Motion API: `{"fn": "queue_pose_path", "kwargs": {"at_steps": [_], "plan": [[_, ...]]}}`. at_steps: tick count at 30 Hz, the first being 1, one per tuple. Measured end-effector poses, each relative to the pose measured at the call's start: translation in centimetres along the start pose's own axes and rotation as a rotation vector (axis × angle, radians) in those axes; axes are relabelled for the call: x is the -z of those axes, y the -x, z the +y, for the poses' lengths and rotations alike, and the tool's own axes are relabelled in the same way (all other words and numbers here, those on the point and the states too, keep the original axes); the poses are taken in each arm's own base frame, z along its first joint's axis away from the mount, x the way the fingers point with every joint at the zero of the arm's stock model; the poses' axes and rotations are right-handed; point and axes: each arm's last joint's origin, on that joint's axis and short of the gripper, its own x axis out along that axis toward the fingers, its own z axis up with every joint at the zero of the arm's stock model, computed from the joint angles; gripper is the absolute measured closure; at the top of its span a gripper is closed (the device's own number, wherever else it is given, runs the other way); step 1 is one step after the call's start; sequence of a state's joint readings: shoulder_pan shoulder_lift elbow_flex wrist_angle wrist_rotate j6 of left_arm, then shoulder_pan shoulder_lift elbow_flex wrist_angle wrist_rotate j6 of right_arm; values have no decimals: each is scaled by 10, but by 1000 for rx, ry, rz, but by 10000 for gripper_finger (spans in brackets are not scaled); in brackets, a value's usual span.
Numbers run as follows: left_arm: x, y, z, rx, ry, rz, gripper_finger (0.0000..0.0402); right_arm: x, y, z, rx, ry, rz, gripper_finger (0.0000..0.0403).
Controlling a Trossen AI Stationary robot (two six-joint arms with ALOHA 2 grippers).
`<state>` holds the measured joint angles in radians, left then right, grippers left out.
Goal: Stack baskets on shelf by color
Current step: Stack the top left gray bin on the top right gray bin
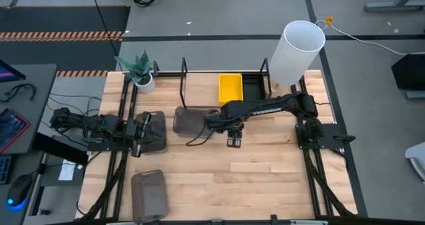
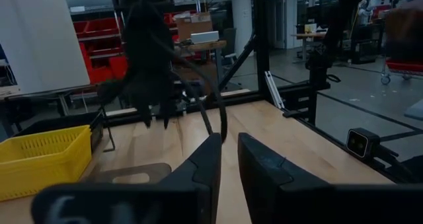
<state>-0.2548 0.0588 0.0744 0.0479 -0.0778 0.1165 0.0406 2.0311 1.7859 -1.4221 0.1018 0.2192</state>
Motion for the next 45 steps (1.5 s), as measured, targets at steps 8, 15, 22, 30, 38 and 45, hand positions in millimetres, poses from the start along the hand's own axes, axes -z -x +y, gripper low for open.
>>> {"fn": "queue_pose_path", "kwargs": {"at_steps": [8, 15, 22, 30, 38, 45], "plan": [[0, 0, 0, 0, 0, 0, 338, 21, 36, 22, 41, 31, -331, 249], [0, 0, 0, 0, 0, 0, 339, 57, 30, 35, 111, 23, -651, 249], [0, 0, 0, 0, 0, 0, 343, 100, 40, 25, 131, 15, -1012, 249], [0, 0, 0, 0, 0, 0, 336, 144, 58, 12, 64, 37, -1296, 249], [-5, 0, 0, 4, 134, -50, 344, 158, 61, 7, 13, 36, -1509, 249], [-11, 0, 1, 22, 570, -115, 339, 174, 44, 0, 26, 47, -1489, 249]]}}
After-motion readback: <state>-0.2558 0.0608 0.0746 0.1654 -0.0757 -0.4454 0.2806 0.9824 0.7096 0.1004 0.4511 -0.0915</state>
